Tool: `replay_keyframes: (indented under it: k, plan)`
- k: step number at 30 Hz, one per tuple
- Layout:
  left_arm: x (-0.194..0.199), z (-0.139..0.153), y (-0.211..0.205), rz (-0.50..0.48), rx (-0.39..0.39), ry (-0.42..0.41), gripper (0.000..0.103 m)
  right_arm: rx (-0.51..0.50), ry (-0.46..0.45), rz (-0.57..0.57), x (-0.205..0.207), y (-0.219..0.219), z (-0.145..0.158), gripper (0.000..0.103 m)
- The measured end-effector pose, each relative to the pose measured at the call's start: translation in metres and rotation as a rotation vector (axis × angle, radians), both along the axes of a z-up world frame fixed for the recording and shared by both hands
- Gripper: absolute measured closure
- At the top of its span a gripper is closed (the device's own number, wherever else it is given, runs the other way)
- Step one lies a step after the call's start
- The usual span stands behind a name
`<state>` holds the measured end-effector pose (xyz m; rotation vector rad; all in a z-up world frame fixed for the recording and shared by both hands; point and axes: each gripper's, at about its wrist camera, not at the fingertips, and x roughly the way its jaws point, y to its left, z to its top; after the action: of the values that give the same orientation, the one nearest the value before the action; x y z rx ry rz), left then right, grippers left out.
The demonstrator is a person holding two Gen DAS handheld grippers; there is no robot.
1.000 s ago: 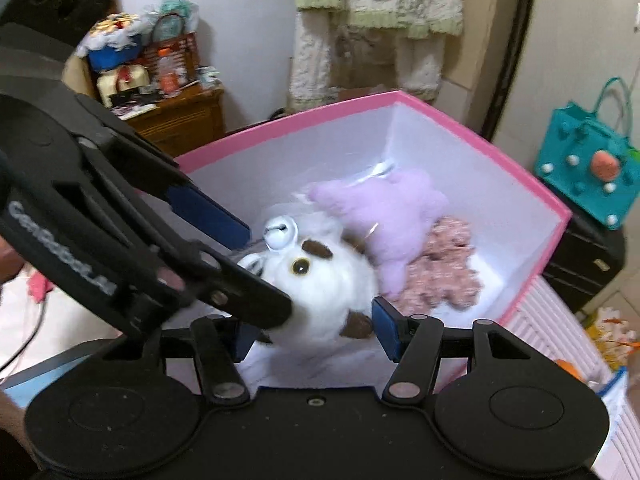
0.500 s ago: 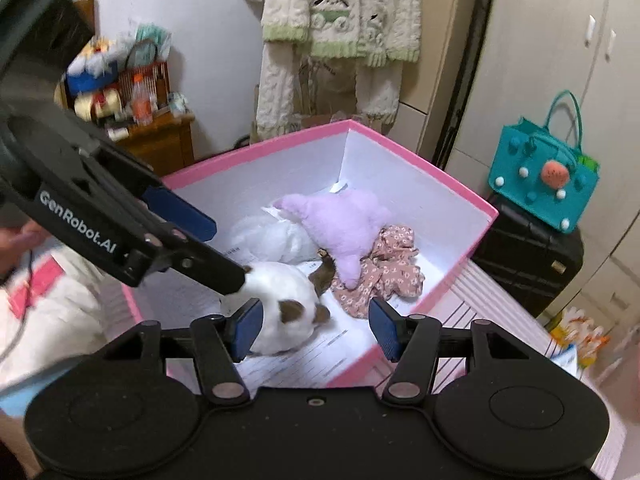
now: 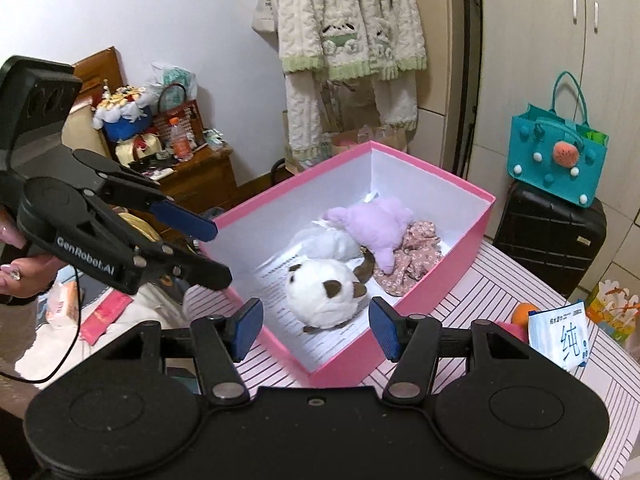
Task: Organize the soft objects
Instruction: 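Withdraw the left gripper from the box toward the table, then move both grippers to the blue-and-white wipes pack on the table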
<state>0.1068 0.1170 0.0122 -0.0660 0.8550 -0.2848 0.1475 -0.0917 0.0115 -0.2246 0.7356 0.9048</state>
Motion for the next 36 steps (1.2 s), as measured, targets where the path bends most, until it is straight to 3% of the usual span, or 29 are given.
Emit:
replay_keyframes:
  k: [9, 19, 30, 36]
  plan:
    - [-0.032, 0.021, -0.025, -0.081, 0.048, -0.031, 0.04, 0.008, -0.047, 0.017, -0.035, -0.023, 0.027, 0.039]
    - [-0.046, 0.027, -0.057, -0.169, 0.072, -0.037, 0.04, 0.014, -0.037, -0.033, -0.058, -0.059, 0.025, 0.038]
    - [-0.033, 0.025, -0.105, -0.248, 0.068, -0.024, 0.04, 0.031, -0.054, -0.113, -0.063, -0.114, 0.019, 0.033]
    - [-0.018, 0.02, -0.138, -0.266, 0.056, -0.068, 0.04, 0.079, -0.067, -0.155, -0.044, -0.149, 0.015, 0.031]
